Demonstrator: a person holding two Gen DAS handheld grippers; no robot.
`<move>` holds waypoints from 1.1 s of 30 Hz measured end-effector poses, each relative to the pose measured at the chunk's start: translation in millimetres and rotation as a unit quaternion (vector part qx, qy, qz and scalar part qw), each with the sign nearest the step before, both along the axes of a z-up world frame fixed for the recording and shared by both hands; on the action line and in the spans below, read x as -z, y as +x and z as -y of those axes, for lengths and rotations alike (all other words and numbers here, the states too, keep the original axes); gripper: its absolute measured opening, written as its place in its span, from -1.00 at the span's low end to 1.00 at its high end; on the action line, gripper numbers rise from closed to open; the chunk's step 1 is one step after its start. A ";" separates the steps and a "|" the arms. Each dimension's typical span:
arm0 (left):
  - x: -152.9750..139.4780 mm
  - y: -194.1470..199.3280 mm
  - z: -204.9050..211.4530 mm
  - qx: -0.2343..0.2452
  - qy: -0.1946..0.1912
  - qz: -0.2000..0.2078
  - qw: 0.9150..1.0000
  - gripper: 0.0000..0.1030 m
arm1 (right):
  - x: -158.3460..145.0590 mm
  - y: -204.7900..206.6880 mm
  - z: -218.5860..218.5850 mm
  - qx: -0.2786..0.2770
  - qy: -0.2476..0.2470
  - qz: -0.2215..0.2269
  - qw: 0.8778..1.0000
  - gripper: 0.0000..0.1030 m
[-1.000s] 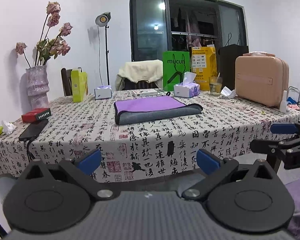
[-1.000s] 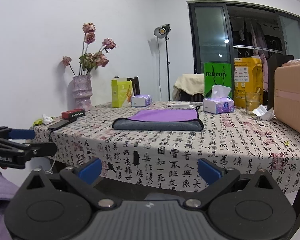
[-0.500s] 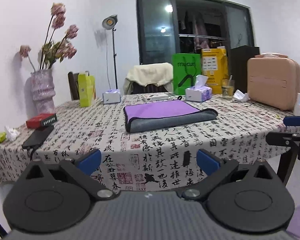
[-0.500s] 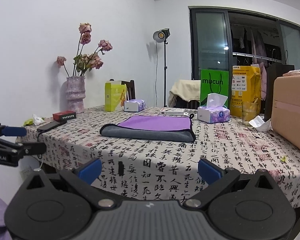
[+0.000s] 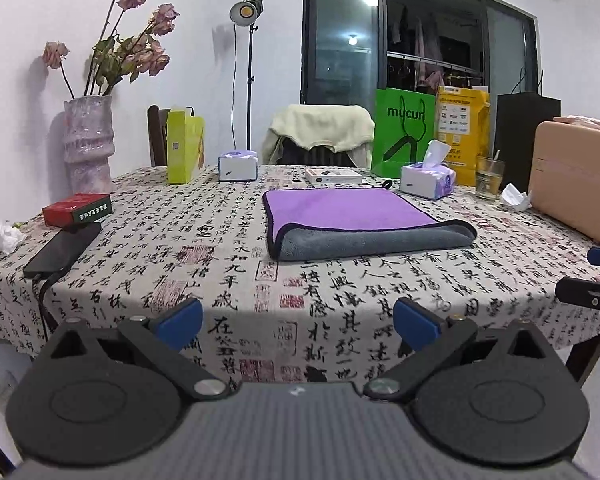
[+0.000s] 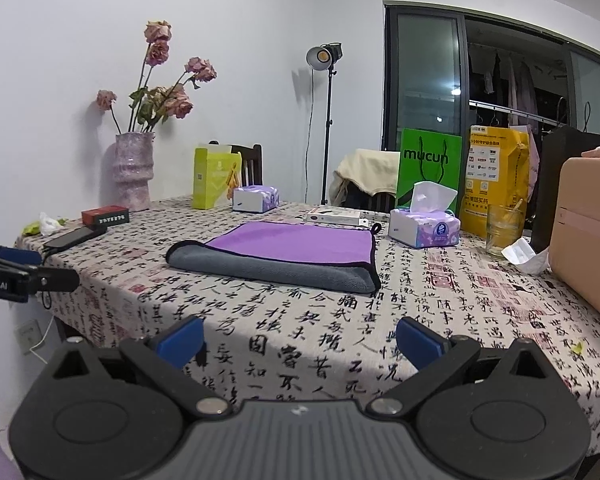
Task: Fold towel
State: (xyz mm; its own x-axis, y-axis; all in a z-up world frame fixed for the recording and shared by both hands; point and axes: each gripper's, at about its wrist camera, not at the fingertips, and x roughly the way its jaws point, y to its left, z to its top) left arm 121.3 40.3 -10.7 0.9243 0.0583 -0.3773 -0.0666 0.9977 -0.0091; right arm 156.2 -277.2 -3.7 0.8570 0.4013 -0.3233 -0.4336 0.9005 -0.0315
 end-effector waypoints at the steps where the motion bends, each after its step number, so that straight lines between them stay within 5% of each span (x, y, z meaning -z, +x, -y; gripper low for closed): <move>1: 0.0 4.9 0.0 -0.002 0.000 0.000 1.000 1.00 | -0.2 5.8 -0.4 0.000 -0.001 -0.001 1.000 1.00; 15: 2.0 70.0 -3.8 -0.005 0.004 -0.011 1.000 1.00 | 9.1 84.6 -3.9 -0.004 -0.016 0.019 1.000 1.00; 30: 6.7 160.2 -9.6 0.030 -0.007 -0.040 0.999 0.99 | 10.3 185.4 -3.8 -0.007 -0.002 -0.067 0.998 0.79; 33: 14.9 178.9 -11.5 0.034 -0.002 -0.060 0.998 0.69 | 12.0 203.0 -3.2 -0.014 0.004 -0.090 0.996 0.64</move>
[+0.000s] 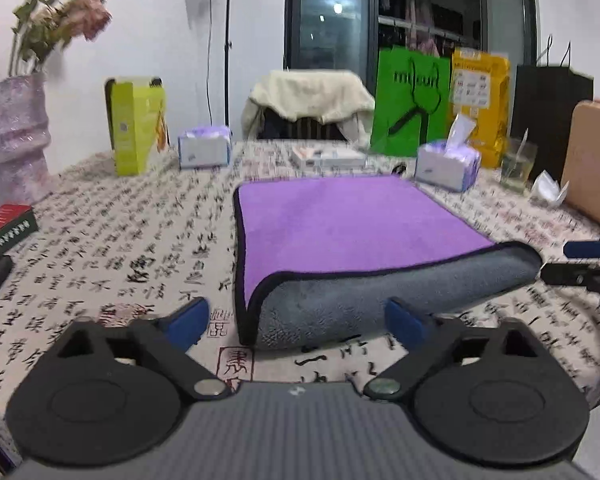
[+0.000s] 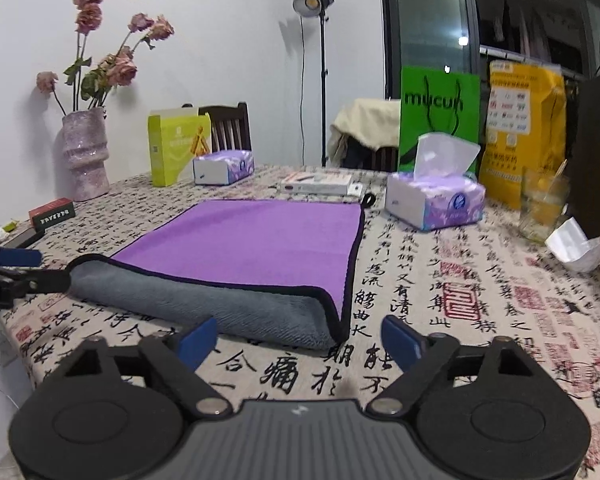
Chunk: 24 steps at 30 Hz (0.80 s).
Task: Fold towel
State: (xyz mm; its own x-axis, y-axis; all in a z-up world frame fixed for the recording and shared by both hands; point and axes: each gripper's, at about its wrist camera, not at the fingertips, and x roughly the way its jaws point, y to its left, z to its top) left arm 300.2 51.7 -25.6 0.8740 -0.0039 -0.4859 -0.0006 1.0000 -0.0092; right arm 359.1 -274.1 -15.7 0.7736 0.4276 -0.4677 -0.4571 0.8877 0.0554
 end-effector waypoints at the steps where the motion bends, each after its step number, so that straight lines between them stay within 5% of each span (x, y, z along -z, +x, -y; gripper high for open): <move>1: 2.8 6.1 -1.7 0.003 -0.004 -0.013 1.000 0.54 | 1.3 5.5 0.1 -0.002 0.002 -0.010 1.000 0.61; 9: 5.6 32.0 -18.8 0.005 -0.044 -0.041 0.998 0.37 | 9.4 35.7 -1.5 -0.011 0.009 -0.044 0.999 0.43; 12: 4.6 40.8 -22.7 0.017 -0.058 -0.053 0.997 0.02 | 8.1 46.4 -4.9 -0.016 0.009 -0.045 0.999 0.37; 14: 5.1 45.9 -24.4 0.020 -0.056 -0.066 0.996 -0.39 | 8.0 54.2 -8.2 -0.024 0.010 -0.053 0.998 0.08; 16: 3.7 47.5 -26.4 0.025 -0.052 -0.069 0.996 -0.52 | 9.2 62.7 -11.5 -0.035 0.009 -0.070 0.997 -0.50; 22: 2.5 49.4 -35.3 0.038 -0.057 -0.083 0.994 -0.58 | 10.7 71.1 -13.8 -0.047 -0.006 -0.088 0.995 -0.80; 24: 1.7 49.3 -34.0 0.031 -0.046 -0.077 0.996 -0.79 | 9.7 71.5 -14.5 -0.052 -0.011 -0.088 0.995 -0.90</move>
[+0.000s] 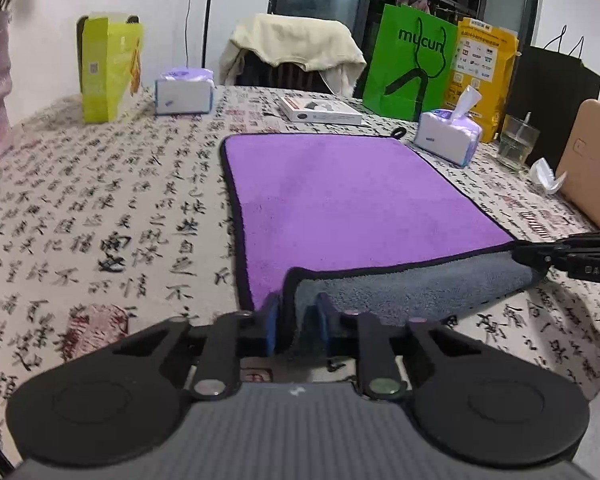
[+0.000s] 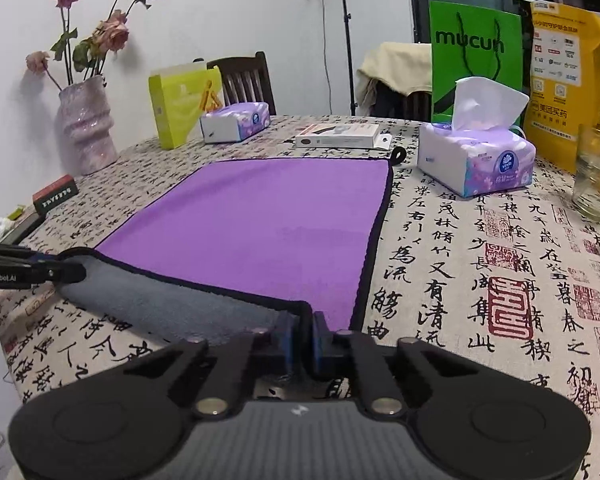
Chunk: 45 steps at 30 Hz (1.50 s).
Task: Fold towel
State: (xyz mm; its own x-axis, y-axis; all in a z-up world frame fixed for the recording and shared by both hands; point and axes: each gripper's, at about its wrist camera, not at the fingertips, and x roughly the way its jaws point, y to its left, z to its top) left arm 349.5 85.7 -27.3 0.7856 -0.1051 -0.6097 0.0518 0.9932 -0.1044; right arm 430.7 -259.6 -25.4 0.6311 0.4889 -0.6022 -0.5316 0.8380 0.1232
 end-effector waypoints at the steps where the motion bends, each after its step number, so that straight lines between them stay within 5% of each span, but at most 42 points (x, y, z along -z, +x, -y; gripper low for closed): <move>1: -0.8 0.0 0.2 -0.004 0.006 0.004 1.000 -0.87 | -1.2 -0.5 -1.4 -0.003 -0.004 0.003 1.000 -0.91; 12: -16.1 18.3 -3.7 -0.028 0.010 0.044 0.999 -0.89 | -19.1 23.0 -12.3 -0.005 -0.011 0.047 0.999 -0.92; 25: -33.5 86.2 -23.2 -0.042 -0.003 0.053 0.998 -0.89 | -24.9 89.3 -32.4 -0.008 -0.027 0.068 0.997 -0.92; 45: -27.9 224.6 -56.7 -0.072 -0.034 0.006 0.997 -0.89 | -15.1 216.2 -58.7 0.007 -0.029 0.047 0.998 -0.92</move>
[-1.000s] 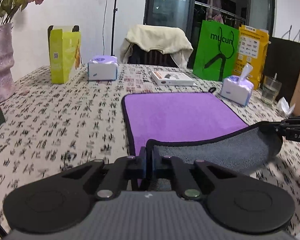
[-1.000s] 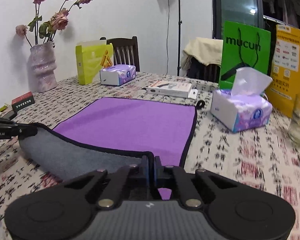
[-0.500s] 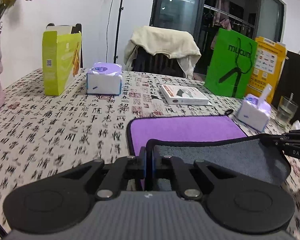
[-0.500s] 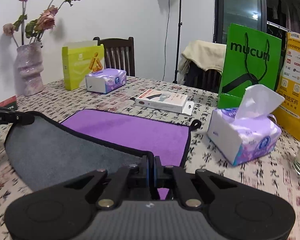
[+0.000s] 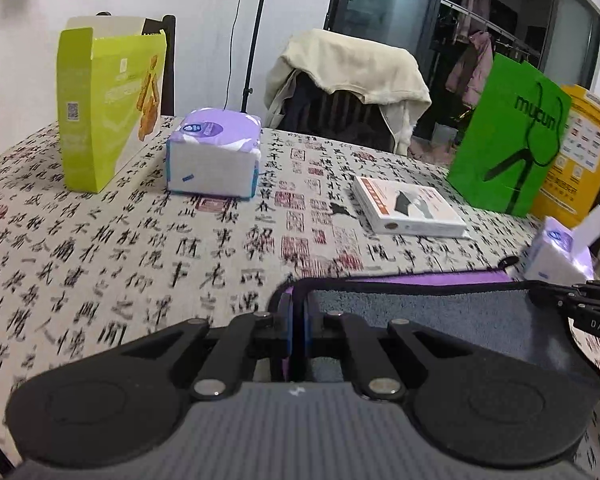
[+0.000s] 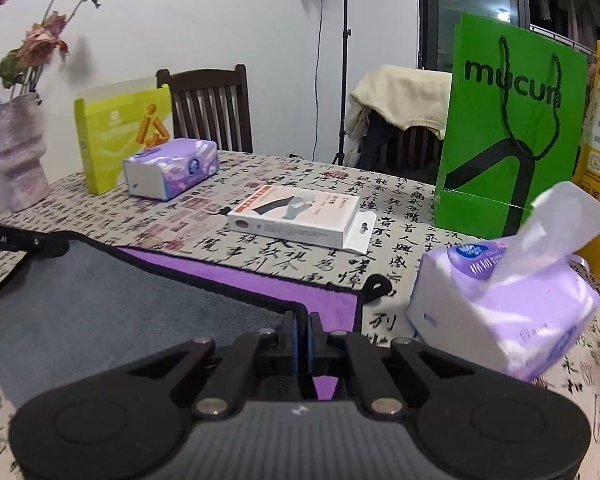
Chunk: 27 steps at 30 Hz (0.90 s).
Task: Fold towel
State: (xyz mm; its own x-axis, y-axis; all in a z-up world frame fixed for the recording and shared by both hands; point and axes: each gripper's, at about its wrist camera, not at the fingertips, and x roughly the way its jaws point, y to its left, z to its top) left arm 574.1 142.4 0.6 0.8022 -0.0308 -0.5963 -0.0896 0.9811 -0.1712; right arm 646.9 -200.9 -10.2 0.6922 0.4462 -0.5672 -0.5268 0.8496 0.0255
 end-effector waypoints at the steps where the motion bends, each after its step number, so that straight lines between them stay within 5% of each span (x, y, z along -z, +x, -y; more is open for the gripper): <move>1: 0.1 5.9 -0.9 -0.001 -0.001 -0.002 1.000 -0.89 | 0.4 5.9 -1.1 0.002 0.001 -0.002 1.000 -0.92; 12: 16.9 46.5 -5.4 -0.006 0.005 -0.041 0.999 -0.85 | 12.1 52.2 -13.6 0.023 -0.004 -0.028 0.999 -0.91; 14: 19.3 44.6 -8.1 -0.015 0.006 -0.042 0.999 -0.63 | 15.3 55.9 -16.2 0.030 -0.012 -0.033 0.999 -0.83; 15: 19.8 43.6 -9.8 -0.018 0.006 -0.042 0.999 -0.47 | 16.5 56.9 -16.3 0.035 -0.013 -0.033 0.999 -0.71; 17: 19.4 39.6 -13.0 -0.027 0.009 -0.041 0.999 0.39 | 16.8 56.8 -13.3 0.043 -0.006 -0.033 0.999 -0.58; 18: 18.3 36.9 -14.7 -0.031 0.009 -0.038 0.999 0.52 | 16.1 56.7 -11.6 0.046 -0.003 -0.033 0.998 -0.32; 19: 16.5 33.0 -15.9 -0.032 0.007 -0.032 0.999 0.62 | 14.7 55.1 -10.0 0.051 -0.001 -0.032 0.998 0.00; 22: 9.0 23.4 -15.9 -0.026 0.013 -0.016 0.999 0.99 | 7.4 47.2 -6.4 0.054 0.014 -0.025 0.998 0.45; 24: 3.5 15.4 -14.3 -0.026 0.025 -0.001 0.999 1.00 | 2.0 40.6 -5.5 0.051 0.027 -0.014 0.998 0.89; 27: -2.8 5.4 -10.1 -0.026 0.040 0.004 0.999 1.00 | -5.6 27.4 -5.1 0.054 0.040 0.006 0.998 1.00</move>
